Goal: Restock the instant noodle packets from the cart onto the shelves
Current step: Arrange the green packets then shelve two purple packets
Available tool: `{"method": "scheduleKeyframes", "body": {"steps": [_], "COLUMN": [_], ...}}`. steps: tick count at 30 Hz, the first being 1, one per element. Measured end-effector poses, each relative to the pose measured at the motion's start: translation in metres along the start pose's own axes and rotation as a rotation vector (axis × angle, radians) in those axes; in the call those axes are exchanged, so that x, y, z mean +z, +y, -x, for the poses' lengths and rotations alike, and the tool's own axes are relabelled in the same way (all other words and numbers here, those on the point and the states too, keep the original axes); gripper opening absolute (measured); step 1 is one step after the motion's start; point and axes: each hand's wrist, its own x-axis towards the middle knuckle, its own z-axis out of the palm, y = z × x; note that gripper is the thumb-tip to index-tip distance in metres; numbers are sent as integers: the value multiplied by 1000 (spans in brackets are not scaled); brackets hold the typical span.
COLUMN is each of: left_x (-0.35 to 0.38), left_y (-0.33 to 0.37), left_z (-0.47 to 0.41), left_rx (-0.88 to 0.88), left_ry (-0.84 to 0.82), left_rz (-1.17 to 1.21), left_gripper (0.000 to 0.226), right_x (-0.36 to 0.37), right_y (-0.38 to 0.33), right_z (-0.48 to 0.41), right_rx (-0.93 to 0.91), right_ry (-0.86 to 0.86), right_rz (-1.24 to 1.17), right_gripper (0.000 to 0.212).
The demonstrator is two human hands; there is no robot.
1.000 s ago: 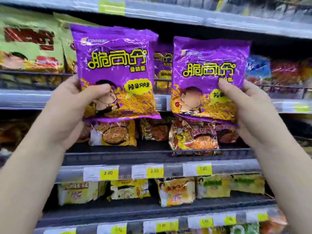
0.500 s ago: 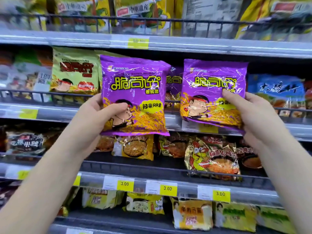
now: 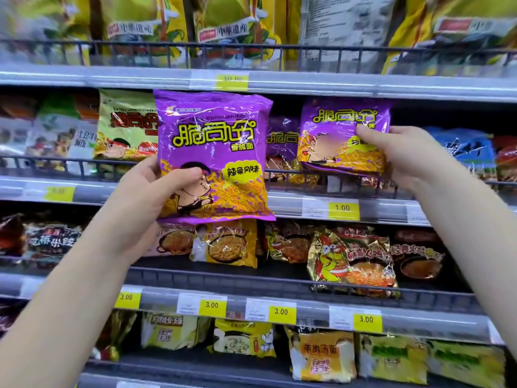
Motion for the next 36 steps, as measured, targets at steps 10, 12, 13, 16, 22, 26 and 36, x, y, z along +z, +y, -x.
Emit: {"method": "scheduleKeyframes", "body": {"steps": [10, 12, 13, 16, 22, 26, 36], "left_x": [-2, -3, -4, -10, -21, -22, -18], "left_y": [1, 1, 1, 1, 1, -2, -4], "left_z": [7, 8, 8, 9, 10, 10, 7], "left_rx": [-40, -37, -30, -14, -6, -8, -8], "left_ry": [-27, -27, -21, -3, 4, 5, 4], "left_rz": [-8, -2, 1, -11, -10, -5, -7], "left_gripper": [31, 33, 35, 38, 41, 42, 40], "right_x": [37, 45, 49, 62, 74, 78, 68], "right_y": [-4, -3, -2, 2, 12, 10, 11], "right_z": [-25, -30, -30, -30, -34, -25, -7], "right_rx": [0, -9, -11, -28, -65, -144, -223], "right_ry": [-11, -9, -18, -45, -53, -54, -24], "right_rz": [82, 116, 138, 173, 258, 378, 924], "right_gripper": [35, 32, 30, 36, 96, 70, 54]}}
